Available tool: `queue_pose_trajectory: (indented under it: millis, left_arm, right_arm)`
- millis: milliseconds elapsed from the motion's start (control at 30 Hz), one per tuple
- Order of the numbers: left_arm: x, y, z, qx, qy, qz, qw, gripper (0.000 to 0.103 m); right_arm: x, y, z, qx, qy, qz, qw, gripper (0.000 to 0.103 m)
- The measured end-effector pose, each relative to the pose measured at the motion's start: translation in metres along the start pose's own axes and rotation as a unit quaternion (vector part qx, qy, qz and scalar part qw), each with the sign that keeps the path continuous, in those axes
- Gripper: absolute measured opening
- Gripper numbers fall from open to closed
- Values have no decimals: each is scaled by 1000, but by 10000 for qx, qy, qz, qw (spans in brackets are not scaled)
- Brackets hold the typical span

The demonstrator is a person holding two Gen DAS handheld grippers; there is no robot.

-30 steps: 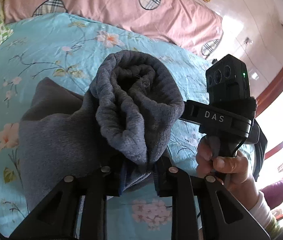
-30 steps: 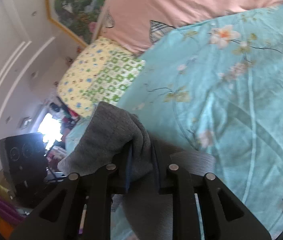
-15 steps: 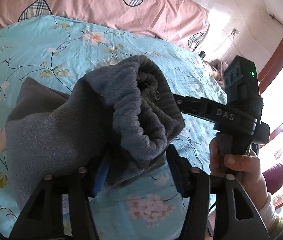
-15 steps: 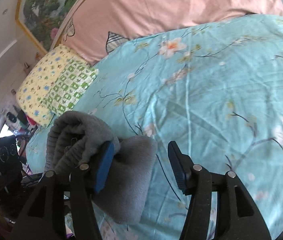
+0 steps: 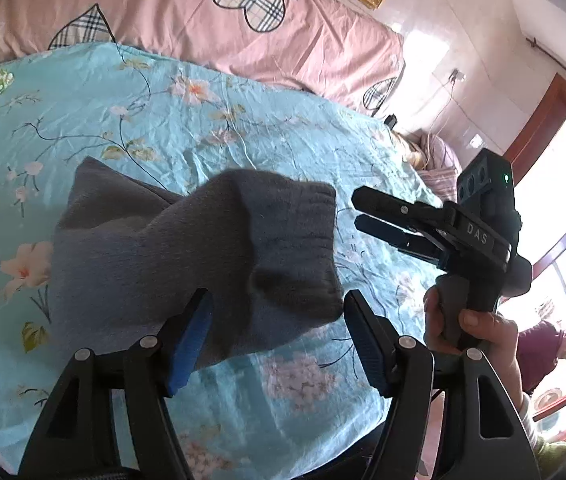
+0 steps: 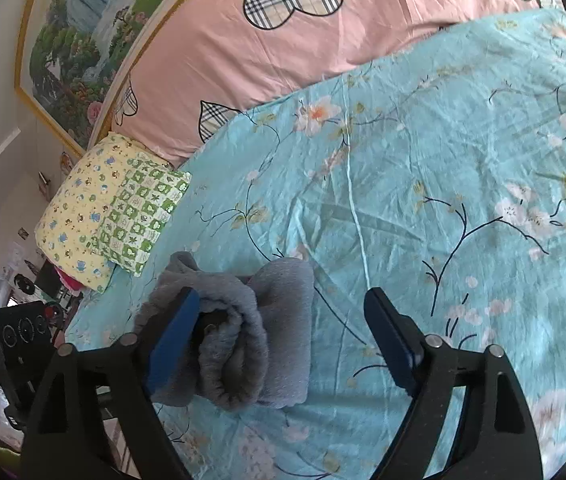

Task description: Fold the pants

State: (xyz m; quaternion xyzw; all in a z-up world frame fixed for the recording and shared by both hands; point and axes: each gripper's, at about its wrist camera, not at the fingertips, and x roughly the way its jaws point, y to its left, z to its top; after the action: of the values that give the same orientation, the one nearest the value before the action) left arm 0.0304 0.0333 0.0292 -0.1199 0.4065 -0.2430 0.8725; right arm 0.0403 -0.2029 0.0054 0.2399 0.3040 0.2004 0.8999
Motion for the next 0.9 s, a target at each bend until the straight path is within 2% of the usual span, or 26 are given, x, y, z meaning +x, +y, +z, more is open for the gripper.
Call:
queue_pose_trajectory:
  millis: [167,367,567,900]
  left_arm:
    - [-22,9,1,-92,-200,12,9998,71]
    - [-39,29,4,-306,-373,172,9987,72]
    - [-48,50,4,-467,-463,406,9970,72]
    - [-44,75,3,-644,-420,572,9954,73]
  right_arm:
    - [-11,19,-6,-128,-138,-79,9998,95]
    - [-19,40,-16,-278,-256,-143,9992,97]
    - [-15,55,-34,-514,-156,-342,9980,98]
    - [4,64,-58,-824,110,-618,9946,98]
